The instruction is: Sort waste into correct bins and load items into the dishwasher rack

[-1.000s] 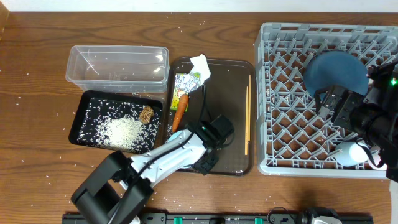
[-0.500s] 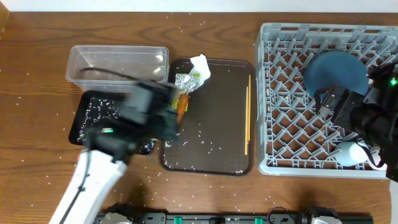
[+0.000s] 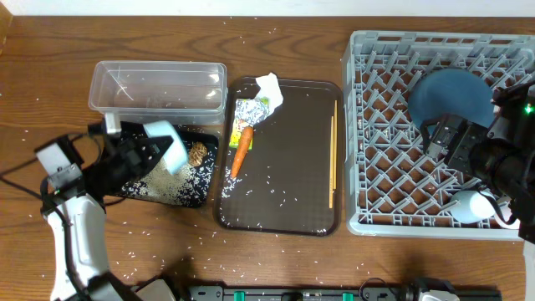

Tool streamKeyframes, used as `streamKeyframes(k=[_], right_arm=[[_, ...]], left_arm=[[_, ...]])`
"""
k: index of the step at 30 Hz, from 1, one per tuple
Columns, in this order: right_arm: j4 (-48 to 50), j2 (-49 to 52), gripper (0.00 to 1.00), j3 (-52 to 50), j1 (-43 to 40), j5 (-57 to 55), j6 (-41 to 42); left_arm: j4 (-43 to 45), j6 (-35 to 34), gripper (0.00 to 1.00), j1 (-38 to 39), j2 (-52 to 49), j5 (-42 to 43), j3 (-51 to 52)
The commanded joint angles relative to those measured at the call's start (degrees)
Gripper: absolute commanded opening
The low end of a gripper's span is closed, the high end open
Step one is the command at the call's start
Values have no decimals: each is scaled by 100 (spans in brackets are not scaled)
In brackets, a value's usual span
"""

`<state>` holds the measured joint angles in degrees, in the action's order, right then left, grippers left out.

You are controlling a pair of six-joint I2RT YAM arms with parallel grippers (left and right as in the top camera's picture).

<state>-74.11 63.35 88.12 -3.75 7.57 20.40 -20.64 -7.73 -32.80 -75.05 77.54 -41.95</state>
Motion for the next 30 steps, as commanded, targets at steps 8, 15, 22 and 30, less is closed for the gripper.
streamKeyframes(k=[8,15,22,30], right_arm=[[4,-2,99,66,-85,42,37],[-46,-2,99,66,-83,44,37],[24,-2,99,66,-83,42,37],[61,-2,99,66,-83,48,37]], left_arm=[[-26,415,6,-437,-372,1259,348],[-24,935,6,-444,-343,1255,380],[22,1250,6,-411,-603,1252,498],[323,723,6,-326,-597,1255,575]])
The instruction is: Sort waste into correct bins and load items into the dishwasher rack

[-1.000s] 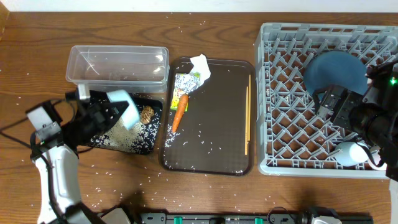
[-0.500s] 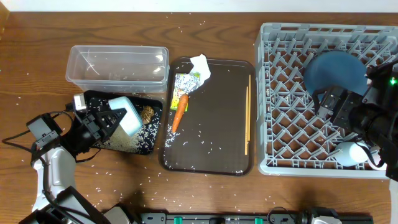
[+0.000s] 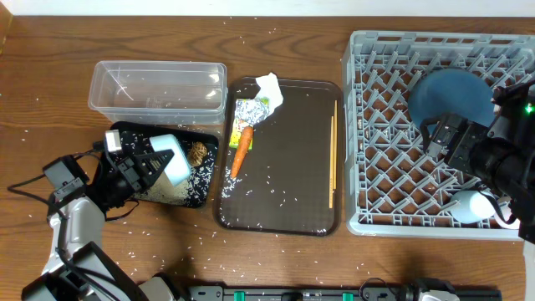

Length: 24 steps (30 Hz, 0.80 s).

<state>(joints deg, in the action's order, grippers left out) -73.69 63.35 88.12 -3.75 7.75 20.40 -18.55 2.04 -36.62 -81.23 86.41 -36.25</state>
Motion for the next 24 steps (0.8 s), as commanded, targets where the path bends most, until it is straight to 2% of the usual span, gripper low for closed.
streamKeyframes(k=[1,2,4,6,7,8,9,10,11,12,13,14,15,16,17,19,21,22,23,24], right_arm=[[24,-2,99,66,-83,28,37],[37,-2,99,66,-83,28,37],[42,-2,99,66,-83,55,39],[39,-2,99,66,-83,133,37],[39,-2,99,66,-83,133,37],[39,-2,99,66,-83,131,37],[39,-2,99,66,-83,133,37],[33,-2,99,66,-83,138,37],[26,-2,99,66,-83,151,37],[28,-2,99,66,-83,151,37],[35,-2,99,66,-83,151,35],[39,-2,99,66,-83,151,37],[39,-2,99,66,-83,155,37],[39,-2,99,66,-83,153,35],[42,-2,99,66,-83,151,35],[44,-2,99,66,-83,151,35],[46,-2,99,66,-83,151,33],[52,-2,99,66,-83,151,33],[52,-2,99,66,-83,151,35],[46,-2,99,66,-83,153,33]], left_arm=[[114,96,6,55,33,236,7],[153,160,6,55,33,55,4],[315,-127,6,55,4,376,4],[293,356,6,55,9,74,74],[306,177,6,52,-7,-431,116],[382,-177,6,42,-44,-474,116],[588,-328,6,37,-76,17,116],[669,87,6,52,-79,345,129],[645,247,6,59,-76,192,142],[625,-111,6,39,-79,-278,142],[710,-522,6,33,-81,-190,142],[787,-452,6,33,-72,240,142],[728,20,6,63,-72,313,160],[623,149,6,70,-76,7,192],[704,-533,6,57,-122,-107,190],[933,-929,6,76,-120,372,181],[940,-262,6,114,-44,236,238],[907,-332,6,111,-44,-63,240],[940,-737,6,107,-50,-122,238],[1058,-789,6,109,-50,181,238]])
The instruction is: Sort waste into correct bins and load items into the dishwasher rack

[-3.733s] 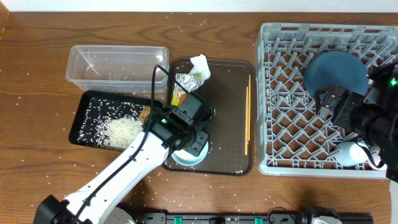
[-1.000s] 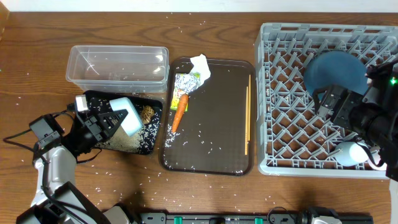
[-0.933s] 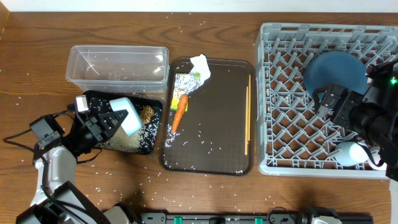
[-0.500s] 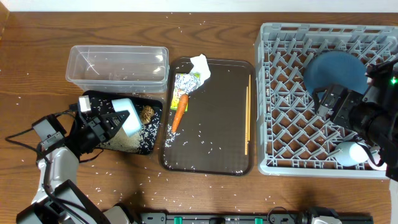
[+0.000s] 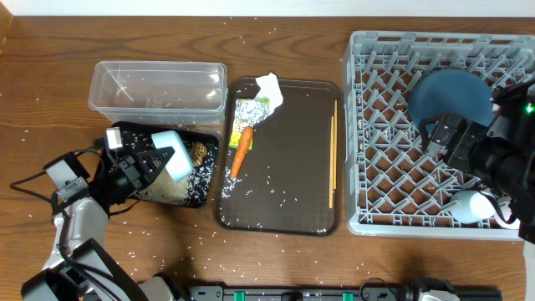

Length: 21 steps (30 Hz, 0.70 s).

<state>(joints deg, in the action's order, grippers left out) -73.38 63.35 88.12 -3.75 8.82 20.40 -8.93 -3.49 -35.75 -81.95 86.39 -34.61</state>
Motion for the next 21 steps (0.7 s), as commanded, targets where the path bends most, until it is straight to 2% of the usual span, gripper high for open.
streamKeyframes(k=[1,2,4,6,9,13,15,17,18,19,21], right_arm=[[7,-2,99,66,-83,46,35],[-7,-2,99,66,-83,46,35],[-4,-2,99,66,-83,44,35],[-9,-2,99,66,-83,44,35],[31,-2,99,66,-83,44,35],[50,-2,99,66,-83,46,37],[26,-2,99,66,-83,48,35],[-13,-4,99,66,-83,46,35],[-55,-7,99,66,-83,46,33],[-76,-15,99,66,-83,44,28],[-83,-15,99,66,-83,44,-50]], left_arm=[[116,79,6,22,22,337,76],[55,160,6,20,22,92,76],[164,-382,6,20,20,-131,74],[376,-686,6,59,44,170,72],[693,-1432,6,142,116,188,31],[1744,-2262,6,267,376,195,-76],[2455,-2205,6,446,625,374,-50],[2236,-2229,6,516,702,-4,59],[1764,-2570,6,557,713,-459,116],[1576,-2800,6,584,704,-529,118],[1840,-2957,6,728,739,-190,116]])
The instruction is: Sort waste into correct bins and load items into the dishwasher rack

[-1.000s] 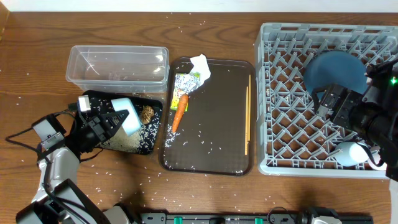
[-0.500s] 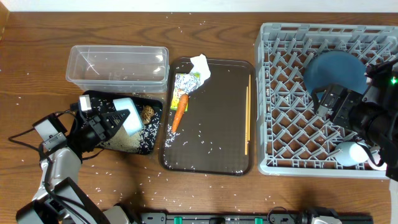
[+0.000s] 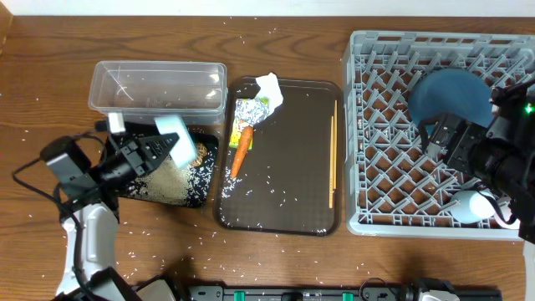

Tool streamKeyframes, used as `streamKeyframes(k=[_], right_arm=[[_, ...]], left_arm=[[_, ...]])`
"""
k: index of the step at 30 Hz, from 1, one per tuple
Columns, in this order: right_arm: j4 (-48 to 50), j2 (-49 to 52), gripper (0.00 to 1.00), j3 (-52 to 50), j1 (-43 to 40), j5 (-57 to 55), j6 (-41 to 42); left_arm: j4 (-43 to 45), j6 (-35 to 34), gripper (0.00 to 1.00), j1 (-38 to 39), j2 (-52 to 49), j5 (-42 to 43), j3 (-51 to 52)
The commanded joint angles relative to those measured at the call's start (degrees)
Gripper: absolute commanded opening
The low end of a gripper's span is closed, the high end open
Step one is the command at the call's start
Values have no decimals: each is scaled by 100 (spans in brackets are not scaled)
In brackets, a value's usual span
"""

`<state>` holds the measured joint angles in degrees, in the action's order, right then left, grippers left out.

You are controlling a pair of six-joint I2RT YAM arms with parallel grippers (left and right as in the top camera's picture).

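Observation:
My left gripper (image 3: 159, 149) is shut on a pale blue cup (image 3: 179, 139), held tilted over the black bin (image 3: 198, 194), which holds rice and food scraps. The clear plastic bin (image 3: 159, 86) stands just behind. On the brown tray (image 3: 284, 180) lie a carrot (image 3: 242, 150), a foil wrapper (image 3: 249, 111), a crumpled white tissue (image 3: 270, 88) and chopsticks (image 3: 333, 155). My right gripper (image 3: 441, 138) hovers inside the grey dishwasher rack (image 3: 393, 219), just below a blue plate (image 3: 451, 96). Its jaws are too dark to read.
A white cup (image 3: 471, 206) sits in the rack's near right corner, partly under my right arm. Rice grains are scattered over the wooden table and the tray. The left arm's cable trails at the table's left edge.
My left gripper and the pale cup have moved from low in the black bin to higher and nearer the clear bin. The right arm has not moved.
The left gripper held the pale cup tilted over the black bin's far left part. Then the cup was lower and nearer the bin's middle, and stayed there. Now it is up again near the bin's far edge. The tray items and the right arm stayed unchanged.

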<state>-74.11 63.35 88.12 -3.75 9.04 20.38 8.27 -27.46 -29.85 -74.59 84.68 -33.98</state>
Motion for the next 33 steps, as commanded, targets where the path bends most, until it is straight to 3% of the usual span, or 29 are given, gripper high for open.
streamKeyframes(k=[1,5,8,14,16,19,22,26,27,30,33], right_arm=[[-4,-13,99,66,-83,22,-98],[42,-13,99,66,-83,22,-118],[-22,-13,99,66,-83,24,-118],[-155,-13,99,66,-85,22,-271],[-133,-13,99,66,-85,20,-271],[-94,-13,99,66,-83,22,-269],[-94,-13,99,66,-83,24,-269],[-225,-28,99,66,-83,24,-269],[-243,-39,99,66,-83,22,-278],[-201,-46,99,66,-83,20,-374],[-33,-35,99,66,-83,26,-369]], left_arm=[[404,-632,6,212,42,94,52],[1353,-881,6,466,306,114,52],[857,-1110,6,466,457,-702,55],[538,-1012,6,450,461,-671,55],[820,-1012,6,481,459,-332,55],[1119,-1513,6,479,463,-481,55],[737,-1578,6,470,474,-1180,55],[-807,-1045,6,251,448,-1963,55],[-767,-1049,6,212,420,-1762,55],[979,-1130,6,179,275,-111,55],[1491,-1561,6,157,323,-173,55]])
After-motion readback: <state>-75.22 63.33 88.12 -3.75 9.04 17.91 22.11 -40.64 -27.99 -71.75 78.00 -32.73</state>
